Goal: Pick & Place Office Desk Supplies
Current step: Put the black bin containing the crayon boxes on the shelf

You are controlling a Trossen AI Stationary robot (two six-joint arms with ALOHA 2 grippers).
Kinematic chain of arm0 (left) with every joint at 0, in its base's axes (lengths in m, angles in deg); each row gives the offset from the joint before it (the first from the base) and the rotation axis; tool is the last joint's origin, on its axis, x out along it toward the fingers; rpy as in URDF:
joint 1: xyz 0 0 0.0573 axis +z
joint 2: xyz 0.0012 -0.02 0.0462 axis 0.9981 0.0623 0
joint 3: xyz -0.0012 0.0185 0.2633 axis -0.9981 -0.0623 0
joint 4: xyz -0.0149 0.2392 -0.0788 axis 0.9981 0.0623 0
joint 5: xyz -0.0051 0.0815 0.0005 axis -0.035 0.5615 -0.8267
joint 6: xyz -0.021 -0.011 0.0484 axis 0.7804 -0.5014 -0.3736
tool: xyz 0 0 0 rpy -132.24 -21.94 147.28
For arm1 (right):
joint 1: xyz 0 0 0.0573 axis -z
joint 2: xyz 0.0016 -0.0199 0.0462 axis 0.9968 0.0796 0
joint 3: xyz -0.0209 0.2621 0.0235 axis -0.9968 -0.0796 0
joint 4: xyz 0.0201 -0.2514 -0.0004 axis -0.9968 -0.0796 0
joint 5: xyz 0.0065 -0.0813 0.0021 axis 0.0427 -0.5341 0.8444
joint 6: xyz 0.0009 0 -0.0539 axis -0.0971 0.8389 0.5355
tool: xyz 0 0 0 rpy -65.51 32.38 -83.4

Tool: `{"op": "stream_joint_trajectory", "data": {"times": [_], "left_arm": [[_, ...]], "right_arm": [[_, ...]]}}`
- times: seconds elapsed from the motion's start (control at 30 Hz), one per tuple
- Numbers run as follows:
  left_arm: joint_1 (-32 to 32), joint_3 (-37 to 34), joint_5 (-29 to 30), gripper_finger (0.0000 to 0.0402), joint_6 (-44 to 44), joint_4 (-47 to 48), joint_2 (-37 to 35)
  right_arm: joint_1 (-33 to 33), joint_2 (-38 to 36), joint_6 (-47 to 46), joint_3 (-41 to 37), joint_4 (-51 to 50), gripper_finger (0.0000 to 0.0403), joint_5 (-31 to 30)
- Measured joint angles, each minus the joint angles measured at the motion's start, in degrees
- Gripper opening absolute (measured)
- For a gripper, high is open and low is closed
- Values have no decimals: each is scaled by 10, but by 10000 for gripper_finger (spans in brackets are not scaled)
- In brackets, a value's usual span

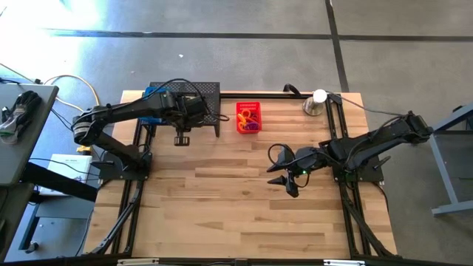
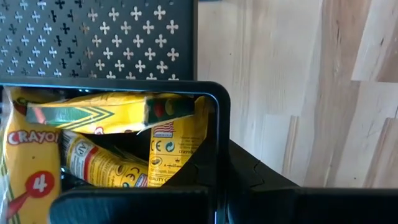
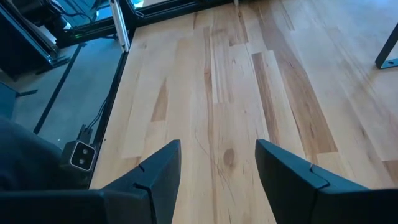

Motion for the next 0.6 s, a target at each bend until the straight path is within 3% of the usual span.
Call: {"op": "stream_joint_trajectory", "data": {"times": [0.37, 0.6], "left_arm": [[5, -10, -1, 3, 1, -6, -10], [16, -10, -2, 27, 5, -5, -10]], "right_arm": [[1, 0, 0, 0, 0, 194, 0], [1, 0, 0, 0, 0, 194, 0]]}}
